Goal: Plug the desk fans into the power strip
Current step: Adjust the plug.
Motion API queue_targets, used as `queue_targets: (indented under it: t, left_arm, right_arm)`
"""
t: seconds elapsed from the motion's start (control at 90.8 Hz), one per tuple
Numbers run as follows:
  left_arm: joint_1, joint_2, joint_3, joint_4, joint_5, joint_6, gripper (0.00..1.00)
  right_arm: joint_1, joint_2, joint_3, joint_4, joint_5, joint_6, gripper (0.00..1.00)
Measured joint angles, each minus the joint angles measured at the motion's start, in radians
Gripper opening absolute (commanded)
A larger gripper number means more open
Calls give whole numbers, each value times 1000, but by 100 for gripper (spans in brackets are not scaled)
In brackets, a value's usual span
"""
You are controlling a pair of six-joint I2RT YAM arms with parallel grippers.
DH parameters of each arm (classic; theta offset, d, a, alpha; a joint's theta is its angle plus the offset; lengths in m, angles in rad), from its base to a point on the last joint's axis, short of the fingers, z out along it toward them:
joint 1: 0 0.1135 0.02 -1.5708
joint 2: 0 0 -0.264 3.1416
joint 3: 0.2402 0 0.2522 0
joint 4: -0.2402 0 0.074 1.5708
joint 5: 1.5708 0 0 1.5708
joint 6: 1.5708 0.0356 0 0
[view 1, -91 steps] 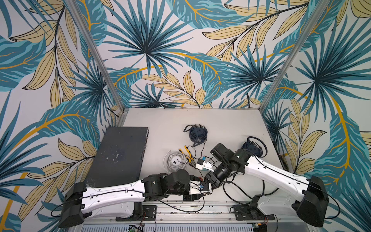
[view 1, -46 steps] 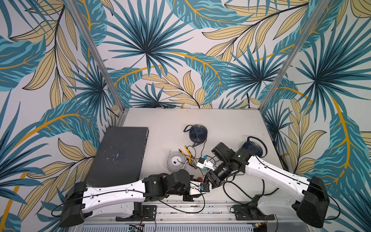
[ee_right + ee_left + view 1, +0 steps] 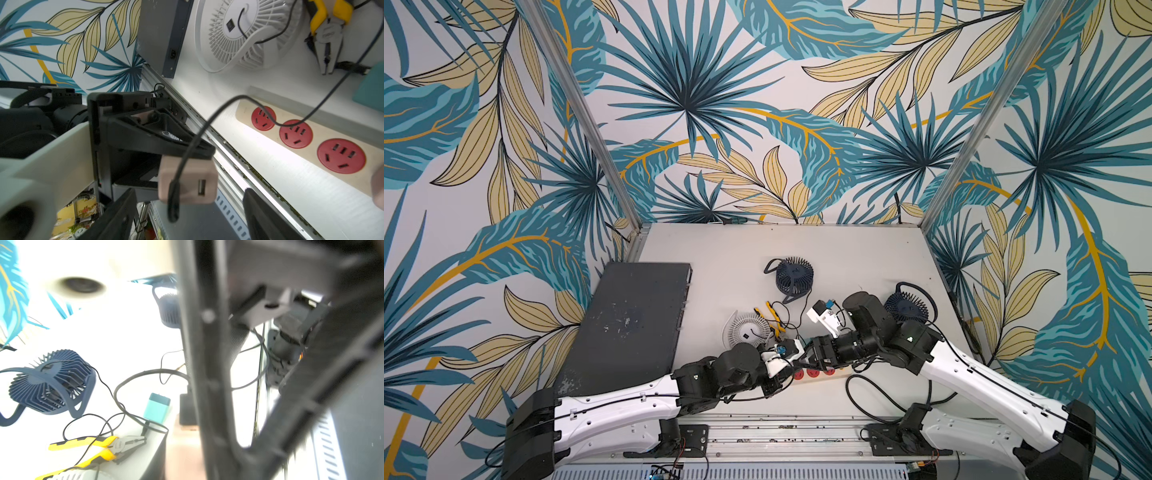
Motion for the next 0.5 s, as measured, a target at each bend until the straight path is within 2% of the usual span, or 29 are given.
queue_targets:
  t: [0.187, 0.496]
  left_arm:
    - [0, -59, -43, 59, -2, -42, 0]
    - [0, -92, -52, 53, -29, -54, 0]
  right_arm:
    - [0, -10, -12, 90, 46, 96, 73]
    - [23, 25, -3, 151, -2, 117, 67]
